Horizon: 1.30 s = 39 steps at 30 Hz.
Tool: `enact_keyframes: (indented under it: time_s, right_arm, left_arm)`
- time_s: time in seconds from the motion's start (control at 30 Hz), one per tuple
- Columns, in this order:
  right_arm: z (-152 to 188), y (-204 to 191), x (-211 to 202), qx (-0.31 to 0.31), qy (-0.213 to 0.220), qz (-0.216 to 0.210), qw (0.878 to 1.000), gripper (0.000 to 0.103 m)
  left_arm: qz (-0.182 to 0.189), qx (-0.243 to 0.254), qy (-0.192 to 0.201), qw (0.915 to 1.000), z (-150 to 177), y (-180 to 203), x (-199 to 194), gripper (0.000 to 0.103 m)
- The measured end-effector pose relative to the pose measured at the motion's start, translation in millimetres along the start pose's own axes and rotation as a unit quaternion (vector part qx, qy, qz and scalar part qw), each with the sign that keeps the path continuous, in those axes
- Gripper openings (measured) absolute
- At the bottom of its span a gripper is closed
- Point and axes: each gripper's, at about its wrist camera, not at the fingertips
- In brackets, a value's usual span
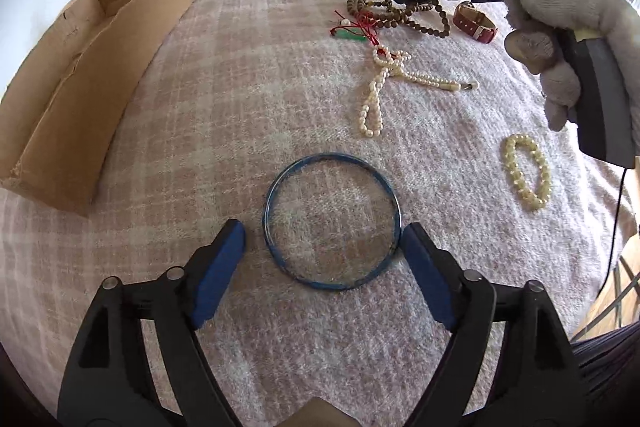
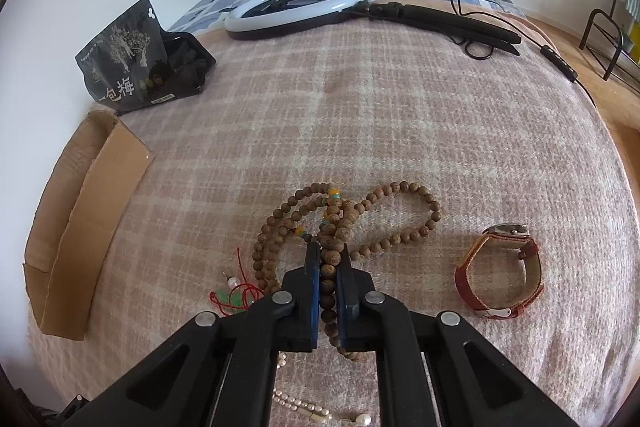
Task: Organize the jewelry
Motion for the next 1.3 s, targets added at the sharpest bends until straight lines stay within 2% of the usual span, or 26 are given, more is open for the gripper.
enact_keyframes:
  time_s: [0.17, 0.3, 0.4, 0.43, 0.47, 0.5, 0.63, 0.73, 0.83, 0.87, 0.9, 1.07, 1.3]
  right_arm:
    - [-0.7, 2.9, 4.3, 0.003, -0.006, -0.004, 1.0, 0.004]
    - [-2.2, 8.5, 8.5, 0.016, -0.012, -0.018, 1.0, 0.005]
    - [-2.9, 11.3, 12.6, 0.023, -0.017, -0.026, 0.999, 0.01]
    - [-3.5, 12.0, 13.3, 0.025, -0.017, -0.032, 0.999, 0.014]
    - [-4.4, 12.5, 13.7, 0.028, -0.018, -0.035, 0.999, 0.025]
    - [-5.1, 12.6, 14.2, 0.03, -0.018, -0.036, 0.999, 0.03]
    - [-7.8, 10.9, 19.2, 0.03, -0.023, -0.031, 0.999, 0.031]
    - [-8.3, 11.1, 23.4, 0.035, -0.025, -0.029, 0.999, 0.032]
    - [-8.8, 6.5, 24.8, 0.021, -0.025, -0.012, 0.999, 0.028]
    - [-8.1, 5.0, 24.4, 0.013, -0.024, -0.002, 1.0, 0.022]
    - [-7.7, 3.0, 24.0, 0.004, -0.022, 0.008, 1.0, 0.013]
    - [-4.8, 2.0, 12.4, -0.008, -0.006, 0.011, 1.0, 0.004]
    - [-6.2, -1.9, -30.2, -0.01, 0.043, -0.005, 0.999, 0.004]
  left_arm:
    - [-0.039, 0.003, 0.01, 0.9992, -0.4, 4.8, 11.0, 0.103]
    - [-0.027, -0.007, 0.001, 0.9996, -3.3, -2.4, 16.9, 0.103]
    - [-0.026, -0.008, 0.002, 0.9996, -7.0, -4.3, 20.0, 0.103]
    - [-0.026, -0.008, 0.003, 0.9996, -8.2, -4.6, 20.8, 0.103]
    - [-0.025, -0.007, 0.004, 0.9996, -8.7, -4.9, 20.9, 0.103]
    - [-0.024, -0.008, 0.005, 0.9997, -9.5, -5.8, 21.1, 0.103]
    - [-0.021, -0.006, 0.01, 0.9997, -7.3, -6.6, 17.2, 0.098]
    - [-0.021, -0.004, 0.014, 0.9997, -4.5, -5.4, 12.9, 0.091]
    - [-0.019, 0.002, 0.018, 0.9996, -4.6, -3.0, 9.4, 0.08]
    - [-0.018, 0.003, 0.021, 0.9996, -4.5, -2.5, 8.2, 0.074]
    - [-0.017, 0.004, 0.021, 0.9996, -5.1, -1.9, 6.8, 0.073]
    - [-0.009, -0.001, 0.022, 0.9997, -4.2, -3.0, 0.4, 0.073]
    - [-0.009, -0.004, 0.032, 0.9994, 0.8, -3.8, -12.5, 0.073]
Point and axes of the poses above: each gripper's, at about its wrist camera, not at the fingertips, and x roughly the way its jaws point, y to its right, z to its underside, and after that the axes turned 3 degrees about -y, right-handed
